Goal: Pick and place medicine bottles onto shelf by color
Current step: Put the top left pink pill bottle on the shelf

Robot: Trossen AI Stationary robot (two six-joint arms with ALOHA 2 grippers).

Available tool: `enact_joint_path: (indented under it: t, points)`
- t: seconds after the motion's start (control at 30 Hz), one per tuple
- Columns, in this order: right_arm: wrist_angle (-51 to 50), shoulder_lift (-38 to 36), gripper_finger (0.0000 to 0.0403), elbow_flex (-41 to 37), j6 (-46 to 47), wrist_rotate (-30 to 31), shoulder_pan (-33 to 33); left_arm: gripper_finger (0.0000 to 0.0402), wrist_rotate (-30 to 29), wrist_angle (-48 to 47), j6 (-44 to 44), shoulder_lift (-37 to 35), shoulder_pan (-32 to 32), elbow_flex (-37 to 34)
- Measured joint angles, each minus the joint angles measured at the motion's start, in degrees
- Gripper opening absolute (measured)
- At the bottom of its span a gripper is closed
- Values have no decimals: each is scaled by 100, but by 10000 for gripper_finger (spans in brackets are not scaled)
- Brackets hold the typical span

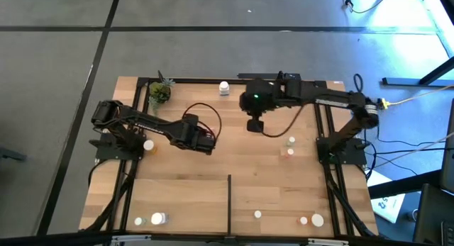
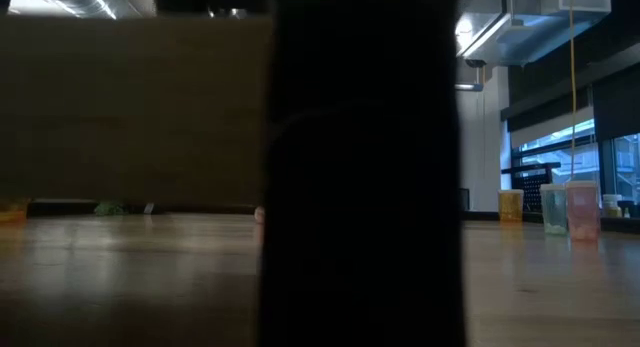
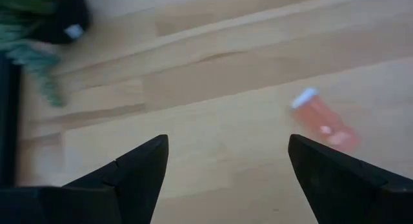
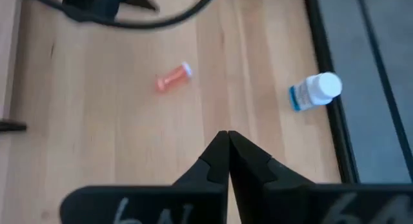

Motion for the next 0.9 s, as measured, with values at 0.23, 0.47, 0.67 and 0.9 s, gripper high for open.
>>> enact_joint_path:
  t: [0.23,0.47,0.67,0.9]
  points:
    - [-1051,884,6,1167,184,-260,-322,314,-42,-837,-559,-356,-298,4]
    - [-1405,1638,4,1369,377,-657,-481,314,-251,-1466,-1000,-800,-692,6]
    - [-1071,2061,3,1367,816,-649,-307,314,-343,-1992,-1462,-1176,-1032,1]
    - [-467,2511,4,1367,1381,-635,-156,314,-604,-2030,-1348,-1499,-1395,0]
